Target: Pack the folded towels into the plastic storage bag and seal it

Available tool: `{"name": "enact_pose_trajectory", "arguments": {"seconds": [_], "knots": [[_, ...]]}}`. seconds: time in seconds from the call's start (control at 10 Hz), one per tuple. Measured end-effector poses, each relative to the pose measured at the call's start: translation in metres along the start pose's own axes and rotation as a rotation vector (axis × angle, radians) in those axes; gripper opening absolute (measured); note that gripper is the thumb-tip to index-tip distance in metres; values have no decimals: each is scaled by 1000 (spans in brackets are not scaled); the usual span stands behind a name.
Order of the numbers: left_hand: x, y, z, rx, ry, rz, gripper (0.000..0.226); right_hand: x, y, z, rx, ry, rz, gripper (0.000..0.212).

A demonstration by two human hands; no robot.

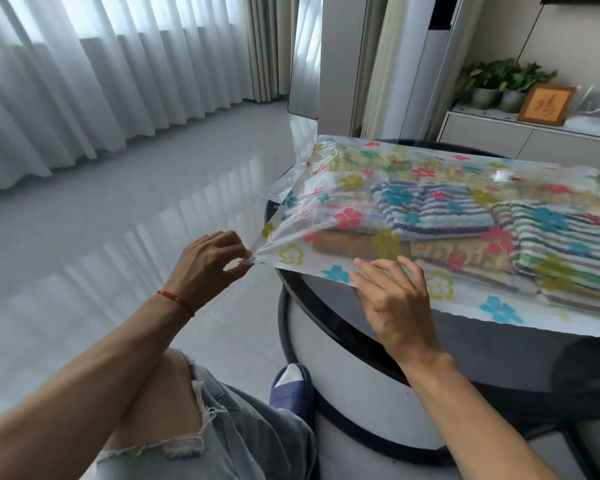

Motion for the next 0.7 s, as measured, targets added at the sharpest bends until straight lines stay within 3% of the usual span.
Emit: {"name": "enact_pose_trajectory", "arguments": {"seconds": [0.3, 0.5, 0.7], "knots": [[1, 4, 3, -131, -16, 34, 6, -1, 0, -2, 24, -3, -24, 18], [8, 39, -6, -76, -103, -128, 54, -15, 0, 1, 76, -73, -97, 24], [5, 117, -17, 70, 17, 182, 39, -72, 35, 8, 386, 6, -365, 26]]}}
Point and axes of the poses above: each hand's wrist, its own z-axis away from the middle knuckle, its own x-axis out of the palm, y = z × x, the point moved 3 cm from there along -z, towards the middle knuckle, and after that the axes turned 5 degrees about y, right-handed, at the moved point
